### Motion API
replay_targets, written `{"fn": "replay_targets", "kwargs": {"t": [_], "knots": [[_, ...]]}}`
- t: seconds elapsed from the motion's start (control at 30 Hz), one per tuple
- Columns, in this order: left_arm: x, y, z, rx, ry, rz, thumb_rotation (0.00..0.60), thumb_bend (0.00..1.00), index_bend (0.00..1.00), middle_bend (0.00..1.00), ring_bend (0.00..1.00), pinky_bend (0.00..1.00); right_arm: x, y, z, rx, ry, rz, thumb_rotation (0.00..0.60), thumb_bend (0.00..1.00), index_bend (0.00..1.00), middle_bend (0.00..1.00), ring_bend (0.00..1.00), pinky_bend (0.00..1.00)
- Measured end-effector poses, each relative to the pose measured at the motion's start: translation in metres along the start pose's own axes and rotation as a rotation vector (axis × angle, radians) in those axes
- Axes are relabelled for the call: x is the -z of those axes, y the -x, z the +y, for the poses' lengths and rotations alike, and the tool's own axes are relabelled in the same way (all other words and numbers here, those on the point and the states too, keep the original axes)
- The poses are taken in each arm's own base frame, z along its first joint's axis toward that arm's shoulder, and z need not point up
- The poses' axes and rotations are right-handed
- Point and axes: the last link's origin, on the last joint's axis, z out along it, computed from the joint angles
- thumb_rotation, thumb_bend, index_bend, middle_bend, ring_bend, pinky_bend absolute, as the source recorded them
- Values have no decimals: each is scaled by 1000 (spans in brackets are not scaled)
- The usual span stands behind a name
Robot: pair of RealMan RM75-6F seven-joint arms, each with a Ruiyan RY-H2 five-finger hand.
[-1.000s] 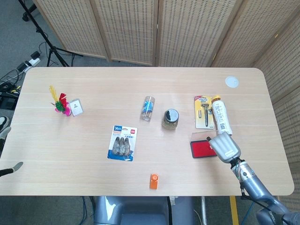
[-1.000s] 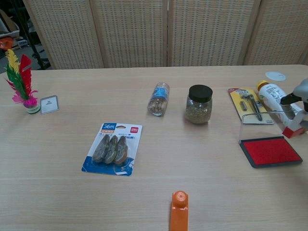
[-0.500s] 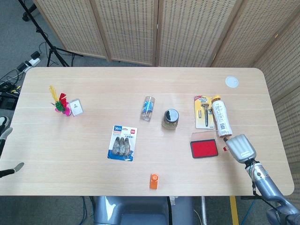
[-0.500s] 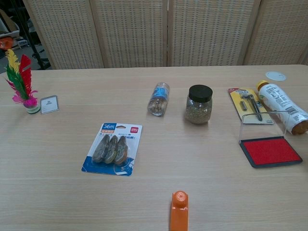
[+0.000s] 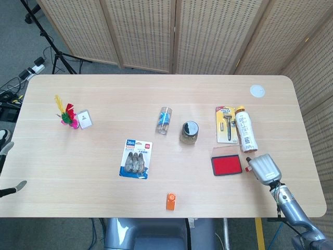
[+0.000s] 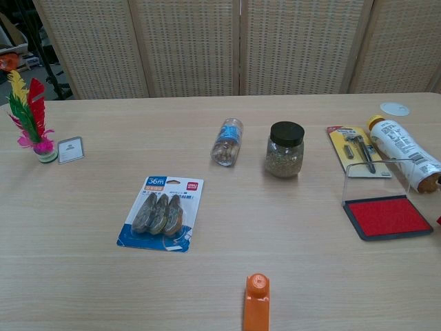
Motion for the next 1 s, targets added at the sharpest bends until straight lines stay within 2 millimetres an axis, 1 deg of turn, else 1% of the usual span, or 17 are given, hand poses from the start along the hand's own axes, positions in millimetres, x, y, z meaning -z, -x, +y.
{"fn": "replay_targets", "kwargs": {"t": [0.2,0.37,0.5,0.57,0.63,0.7,0.77,1.0], "knots": [[-1,1,0,-6,-3,-4,600,0,0,0,0,0,-1,3,1,5,4,1,600,517,549,964,1000,1000],[-1,2,1,-9,-4,-6,600,0,0,0,0,0,-1,5,1,14,6,3,600,517,549,964,1000,1000],[-1,2,1,-11,-4,-7,600,0,0,0,0,0,-2,6,1,18,12,3,600,446,544,964,1000,1000],[-1,2,1,-10,-4,-6,600,0,0,0,0,0,-2,7,2,18,16,0,600,427,522,964,1000,1000],[-1,2,1,-9,-3,-6,600,0,0,0,0,0,-2,7,2,18,21,-2,600,381,492,963,1000,1000],[-1,2,1,-9,-4,-6,600,0,0,0,0,0,-2,7,2,16,23,-2,600,292,463,962,1000,1000],[-1,2,0,-13,-5,-8,600,0,0,0,0,0,-2,6,3,15,23,2,600,248,447,962,1000,1000],[0,2,1,-16,-5,-11,600,0,0,0,0,0,-1,5,2,14,19,6,600,234,426,961,1000,1000]]}}
